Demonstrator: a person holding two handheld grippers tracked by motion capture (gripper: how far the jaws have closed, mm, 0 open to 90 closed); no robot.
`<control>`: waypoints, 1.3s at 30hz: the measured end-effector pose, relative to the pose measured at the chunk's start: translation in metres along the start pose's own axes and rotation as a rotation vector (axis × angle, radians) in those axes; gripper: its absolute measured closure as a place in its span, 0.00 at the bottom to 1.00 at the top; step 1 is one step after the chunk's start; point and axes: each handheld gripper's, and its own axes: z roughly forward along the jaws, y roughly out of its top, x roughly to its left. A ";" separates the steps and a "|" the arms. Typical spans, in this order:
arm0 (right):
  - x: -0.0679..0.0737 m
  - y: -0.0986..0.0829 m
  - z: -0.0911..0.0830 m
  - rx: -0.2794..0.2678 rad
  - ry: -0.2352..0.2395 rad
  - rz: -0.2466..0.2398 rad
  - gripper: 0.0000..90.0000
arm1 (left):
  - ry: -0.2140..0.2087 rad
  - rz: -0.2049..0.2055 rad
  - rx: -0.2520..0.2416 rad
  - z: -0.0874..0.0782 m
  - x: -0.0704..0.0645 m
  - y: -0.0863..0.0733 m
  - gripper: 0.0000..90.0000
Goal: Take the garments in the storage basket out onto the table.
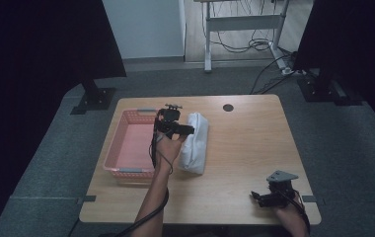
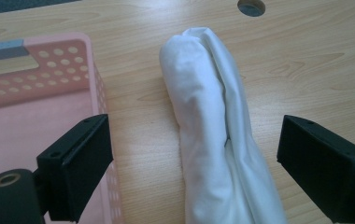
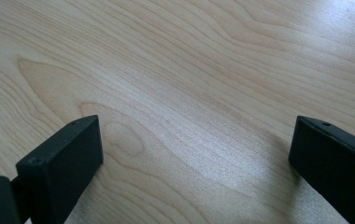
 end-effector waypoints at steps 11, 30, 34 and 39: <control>0.000 0.000 0.000 0.000 0.000 0.000 0.03 | -0.007 0.000 -0.016 -0.013 0.011 -0.004 0.11; 0.000 0.000 0.000 0.000 0.000 0.000 0.03 | -0.006 0.011 -0.041 -0.033 0.030 -0.016 0.11; 0.000 0.000 0.000 0.000 0.000 0.000 0.03 | 0.000 0.015 -0.041 -0.036 0.033 -0.019 0.11; 0.000 0.000 0.000 0.000 0.000 0.000 0.03 | -0.003 0.013 -0.044 -0.040 0.038 -0.022 0.09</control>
